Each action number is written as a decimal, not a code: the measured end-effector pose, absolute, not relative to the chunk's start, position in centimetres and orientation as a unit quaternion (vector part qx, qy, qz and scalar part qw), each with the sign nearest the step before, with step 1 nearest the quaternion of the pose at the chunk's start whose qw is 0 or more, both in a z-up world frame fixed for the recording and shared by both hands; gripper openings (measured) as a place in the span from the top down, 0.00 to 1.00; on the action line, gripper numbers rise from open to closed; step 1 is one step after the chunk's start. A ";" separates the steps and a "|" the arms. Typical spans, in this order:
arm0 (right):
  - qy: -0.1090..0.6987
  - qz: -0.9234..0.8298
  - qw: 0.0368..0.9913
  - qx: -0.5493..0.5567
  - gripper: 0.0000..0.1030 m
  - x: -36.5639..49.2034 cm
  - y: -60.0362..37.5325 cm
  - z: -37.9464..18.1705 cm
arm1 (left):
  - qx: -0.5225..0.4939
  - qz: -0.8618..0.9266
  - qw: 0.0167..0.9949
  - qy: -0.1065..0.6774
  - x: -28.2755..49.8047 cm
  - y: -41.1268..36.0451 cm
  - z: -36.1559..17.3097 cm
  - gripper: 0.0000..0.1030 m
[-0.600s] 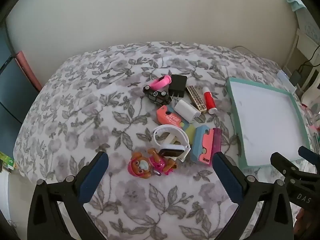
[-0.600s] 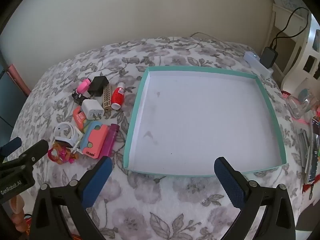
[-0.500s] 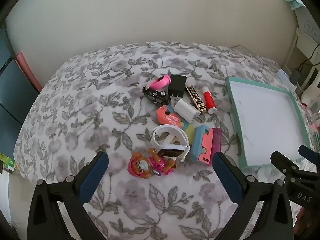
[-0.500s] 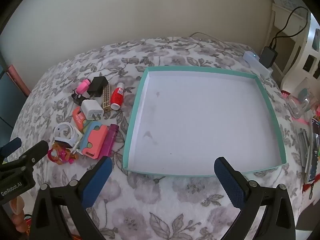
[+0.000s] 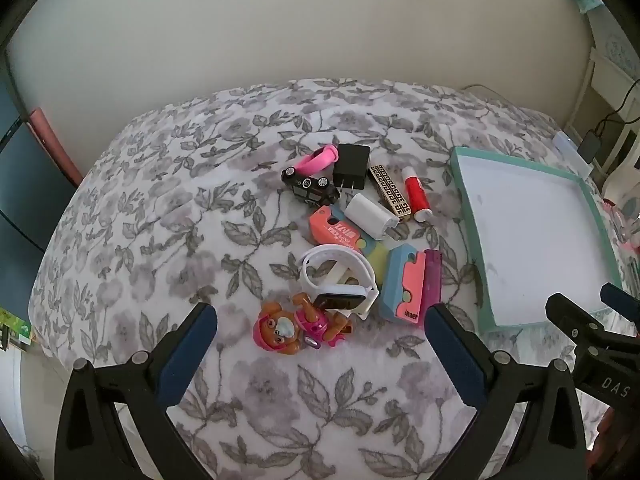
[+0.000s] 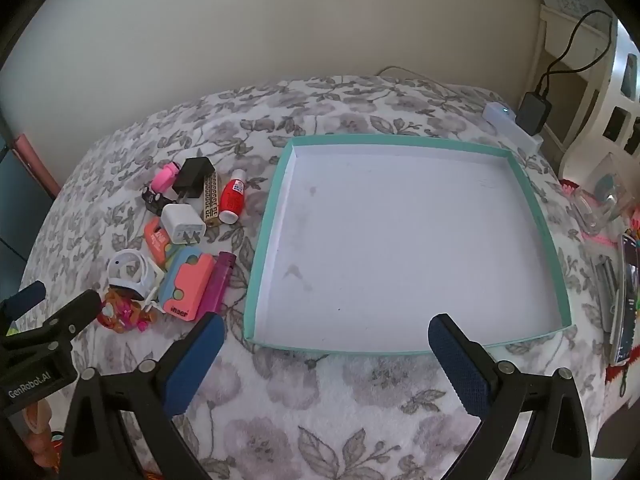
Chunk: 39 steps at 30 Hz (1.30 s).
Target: Organize rigid objects
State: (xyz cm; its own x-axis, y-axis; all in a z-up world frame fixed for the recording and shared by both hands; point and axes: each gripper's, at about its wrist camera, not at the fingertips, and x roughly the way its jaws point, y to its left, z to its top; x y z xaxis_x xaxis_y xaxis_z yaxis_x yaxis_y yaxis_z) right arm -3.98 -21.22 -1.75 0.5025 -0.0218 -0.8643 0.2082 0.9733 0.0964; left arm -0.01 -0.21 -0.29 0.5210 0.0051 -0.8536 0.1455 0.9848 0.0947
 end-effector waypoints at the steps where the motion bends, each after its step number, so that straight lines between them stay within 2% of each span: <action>1: 0.494 -0.067 0.862 0.094 0.00 -4.0 -21.3 -1.8 | 0.078 -0.040 0.869 0.488 0.0 -0.2 -0.3 0.00; 39: 0.493 -0.076 0.862 0.093 0.00 -3.9 -21.4 -2.0 | 0.081 -0.040 0.867 0.489 -0.1 -0.2 -0.6 0.00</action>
